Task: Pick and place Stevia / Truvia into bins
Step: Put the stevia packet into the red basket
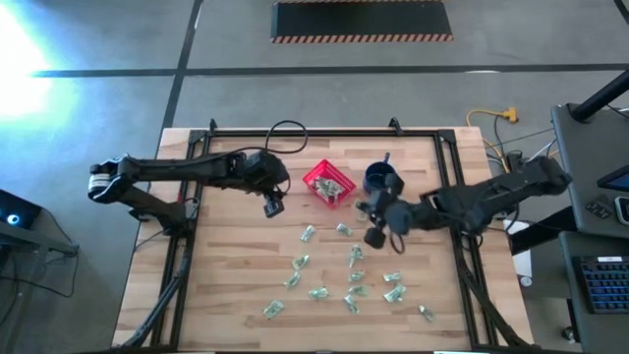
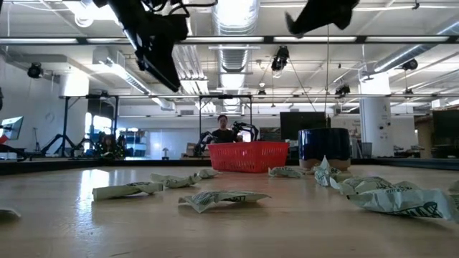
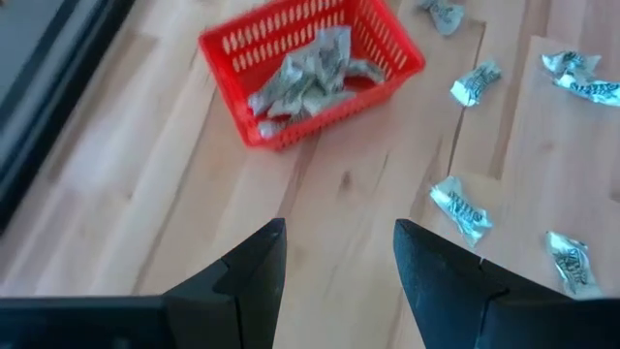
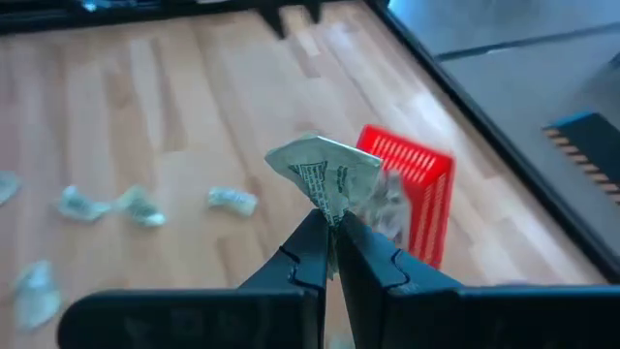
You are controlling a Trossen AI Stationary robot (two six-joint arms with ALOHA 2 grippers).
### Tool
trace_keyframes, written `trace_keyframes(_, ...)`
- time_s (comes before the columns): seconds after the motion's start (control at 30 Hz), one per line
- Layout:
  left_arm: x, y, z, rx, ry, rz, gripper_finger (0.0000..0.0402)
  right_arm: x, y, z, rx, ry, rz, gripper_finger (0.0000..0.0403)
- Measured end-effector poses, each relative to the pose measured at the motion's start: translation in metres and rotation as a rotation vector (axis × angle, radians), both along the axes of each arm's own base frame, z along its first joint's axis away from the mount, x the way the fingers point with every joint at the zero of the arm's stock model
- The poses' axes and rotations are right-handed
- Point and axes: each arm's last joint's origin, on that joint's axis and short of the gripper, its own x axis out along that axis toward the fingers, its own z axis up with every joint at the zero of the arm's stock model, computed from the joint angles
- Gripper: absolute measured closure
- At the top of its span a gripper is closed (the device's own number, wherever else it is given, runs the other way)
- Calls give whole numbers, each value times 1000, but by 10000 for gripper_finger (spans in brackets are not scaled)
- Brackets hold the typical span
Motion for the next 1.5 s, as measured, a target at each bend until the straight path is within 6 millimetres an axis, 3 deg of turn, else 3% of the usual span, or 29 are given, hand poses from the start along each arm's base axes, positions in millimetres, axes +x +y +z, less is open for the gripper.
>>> trace_keyframes(0.27, -31, -12, -13, -106, -91, 106, 226, 40, -54, -25, -1, 34, -31, 390)
trace_keyframes(0.4, -46, -20, -18, -165, -174, 151, 226, 58, -85, -50, 52, 92, -78, 390)
trace_keyframes(0.7, -63, -33, -23, -264, -309, 181, 226, 77, -138, -99, 230, 174, -113, 390)
trace_keyframes(1.07, -53, -38, -32, -279, -323, 165, 226, 78, -161, -108, 239, 170, -149, 385)
trace_keyframes(1.5, -34, -39, -47, -300, -290, 146, 226, 76, -161, -100, 260, 136, -100, 276)
